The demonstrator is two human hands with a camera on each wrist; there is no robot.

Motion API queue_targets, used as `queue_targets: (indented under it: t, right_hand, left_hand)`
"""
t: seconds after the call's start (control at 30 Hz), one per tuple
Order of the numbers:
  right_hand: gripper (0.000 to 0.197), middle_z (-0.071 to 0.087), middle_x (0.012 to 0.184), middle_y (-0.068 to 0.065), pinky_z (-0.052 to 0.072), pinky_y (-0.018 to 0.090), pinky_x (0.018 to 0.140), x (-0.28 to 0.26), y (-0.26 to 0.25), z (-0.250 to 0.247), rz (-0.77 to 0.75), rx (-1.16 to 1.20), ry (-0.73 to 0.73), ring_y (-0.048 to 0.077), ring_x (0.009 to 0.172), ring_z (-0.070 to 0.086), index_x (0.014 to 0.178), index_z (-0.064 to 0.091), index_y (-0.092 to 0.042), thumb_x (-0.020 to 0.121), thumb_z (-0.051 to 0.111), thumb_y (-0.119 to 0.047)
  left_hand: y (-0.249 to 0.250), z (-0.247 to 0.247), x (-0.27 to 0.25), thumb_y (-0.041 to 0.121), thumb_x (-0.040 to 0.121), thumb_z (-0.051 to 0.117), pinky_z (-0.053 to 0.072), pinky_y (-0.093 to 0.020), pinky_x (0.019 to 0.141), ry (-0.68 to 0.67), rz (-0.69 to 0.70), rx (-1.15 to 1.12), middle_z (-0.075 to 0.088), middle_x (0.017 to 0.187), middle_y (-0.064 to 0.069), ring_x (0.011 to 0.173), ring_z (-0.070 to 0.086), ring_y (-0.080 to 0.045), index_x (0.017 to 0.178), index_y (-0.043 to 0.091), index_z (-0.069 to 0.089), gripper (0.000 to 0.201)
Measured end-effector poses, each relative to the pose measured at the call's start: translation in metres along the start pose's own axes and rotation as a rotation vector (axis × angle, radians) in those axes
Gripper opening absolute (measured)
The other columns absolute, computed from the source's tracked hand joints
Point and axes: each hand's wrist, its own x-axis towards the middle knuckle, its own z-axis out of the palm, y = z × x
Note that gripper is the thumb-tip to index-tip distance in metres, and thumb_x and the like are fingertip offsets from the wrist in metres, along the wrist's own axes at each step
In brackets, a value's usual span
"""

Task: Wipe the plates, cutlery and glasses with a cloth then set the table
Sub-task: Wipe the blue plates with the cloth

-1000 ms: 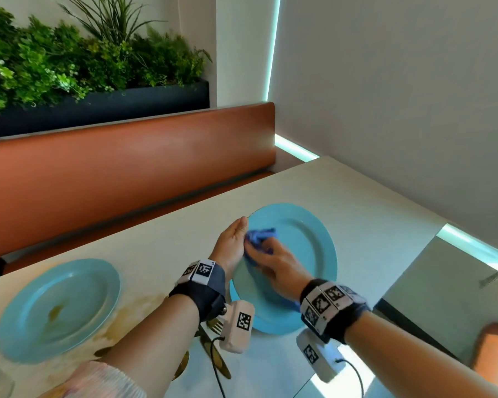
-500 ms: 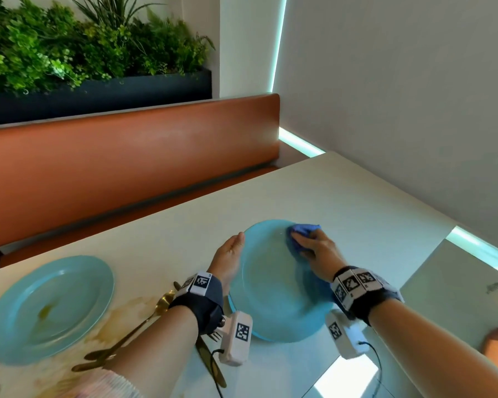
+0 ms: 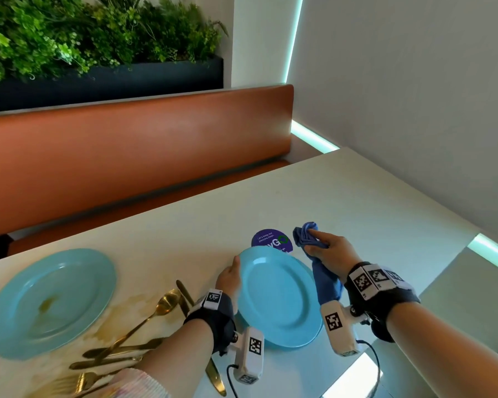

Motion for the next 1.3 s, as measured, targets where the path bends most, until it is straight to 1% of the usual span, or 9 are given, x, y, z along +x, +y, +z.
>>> queue_targets:
  t: [0.17, 0.3, 0.37, 0.47, 0.67, 0.8, 1.07, 1.17, 1.3]
  right_hand:
    - [0.047, 0.064, 0.101, 0.008, 0.048, 0.033, 0.091, 0.007, 0.007, 0.007, 0.064, 0.131, -0.023, 0.022, 0.092, 0.059, 0.131, 0.054, -0.018, 0.085, 0.064, -0.011]
    - [0.048, 0.067, 0.109, 0.012, 0.049, 0.04, 0.096, 0.012, 0.012, 0.013, 0.089, 0.132, -0.043, 0.028, 0.101, 0.063, 0.129, 0.056, -0.019, 0.083, 0.067, -0.012]
    - [0.048, 0.067, 0.11, 0.013, 0.049, 0.042, 0.097, 0.013, 0.016, 0.016, 0.11, 0.126, -0.051, 0.029, 0.103, 0.063, 0.128, 0.056, -0.019, 0.082, 0.068, -0.013]
    - [0.049, 0.068, 0.111, 0.013, 0.049, 0.044, 0.097, 0.014, 0.019, 0.02, 0.139, 0.11, -0.062, 0.029, 0.104, 0.063, 0.128, 0.057, -0.02, 0.081, 0.07, -0.015]
    - [0.046, 0.071, 0.105, 0.01, 0.053, 0.044, 0.092, 0.014, 0.023, 0.029, 0.173, 0.07, -0.084, 0.028, 0.097, 0.066, 0.113, 0.067, -0.017, 0.069, 0.08, -0.018]
    - [0.029, 0.072, 0.1, 0.011, 0.053, 0.045, 0.09, 0.009, 0.012, 0.04, 0.146, 0.032, -0.094, 0.031, 0.095, 0.066, 0.099, 0.073, -0.013, 0.07, 0.078, -0.013]
    - [0.011, 0.07, 0.101, 0.019, 0.05, 0.042, 0.089, -0.005, -0.042, 0.09, 0.014, -0.055, -0.168, 0.033, 0.096, 0.063, 0.089, 0.071, -0.018, 0.082, 0.064, -0.012]
    - [0.02, 0.068, 0.104, 0.02, 0.049, 0.043, 0.091, -0.017, -0.063, 0.115, -0.036, -0.098, -0.213, 0.034, 0.101, 0.062, 0.099, 0.071, -0.011, 0.085, 0.057, -0.007]
    - [0.017, 0.067, 0.094, 0.018, 0.05, 0.04, 0.082, -0.035, -0.087, 0.143, -0.081, -0.146, -0.258, 0.034, 0.094, 0.062, 0.092, 0.07, -0.01, 0.085, 0.055, -0.007]
  left_hand:
    - [-0.01, 0.003, 0.014, 0.042, 0.092, 0.051, 0.043, -0.029, 0.083, 0.06, -0.064, 0.117, 0.058, 0.126, -0.016, 0.11, 0.057, -0.031, 0.131, 0.006, 0.048, 0.053]
    - [-0.016, 0.007, 0.019, 0.017, 0.088, 0.052, 0.046, -0.03, 0.073, 0.102, -0.027, 0.325, 0.059, 0.115, -0.014, 0.098, 0.06, -0.031, 0.132, 0.005, 0.039, 0.047]
    - [-0.019, 0.01, 0.021, 0.013, 0.087, 0.051, 0.051, -0.034, 0.083, 0.115, 0.014, 0.439, 0.056, 0.125, -0.015, 0.108, 0.059, -0.032, 0.135, 0.004, 0.036, 0.051]
    - [-0.019, 0.015, 0.021, 0.021, 0.088, 0.052, 0.044, -0.037, 0.1, 0.136, 0.063, 0.629, 0.049, 0.133, -0.014, 0.124, 0.047, -0.03, 0.133, 0.003, 0.039, 0.05]
    - [-0.016, 0.014, 0.019, 0.039, 0.087, 0.052, 0.031, -0.035, 0.104, 0.027, 0.067, 0.923, 0.037, 0.139, -0.013, 0.131, 0.031, -0.03, 0.134, 0.007, 0.035, 0.06]
    - [-0.012, -0.004, 0.018, 0.041, 0.085, 0.053, 0.037, -0.039, 0.104, -0.004, 0.037, 0.803, 0.038, 0.138, -0.014, 0.13, 0.035, -0.032, 0.136, 0.008, 0.034, 0.064]
    - [-0.013, -0.139, 0.016, 0.03, 0.087, 0.058, 0.041, -0.039, 0.104, 0.34, -0.105, 0.19, 0.043, 0.141, -0.017, 0.126, 0.046, -0.034, 0.138, 0.007, 0.039, 0.059]
    - [-0.03, -0.196, 0.008, 0.031, 0.088, 0.052, 0.035, -0.043, 0.107, 0.49, -0.234, 0.178, 0.037, 0.145, -0.02, 0.131, 0.041, -0.037, 0.139, 0.003, 0.032, 0.061]
    - [-0.063, -0.244, 0.0, 0.043, 0.088, 0.04, 0.028, -0.049, 0.112, 0.569, -0.321, 0.197, 0.034, 0.147, -0.023, 0.134, 0.033, -0.041, 0.141, 0.0, 0.034, 0.069]
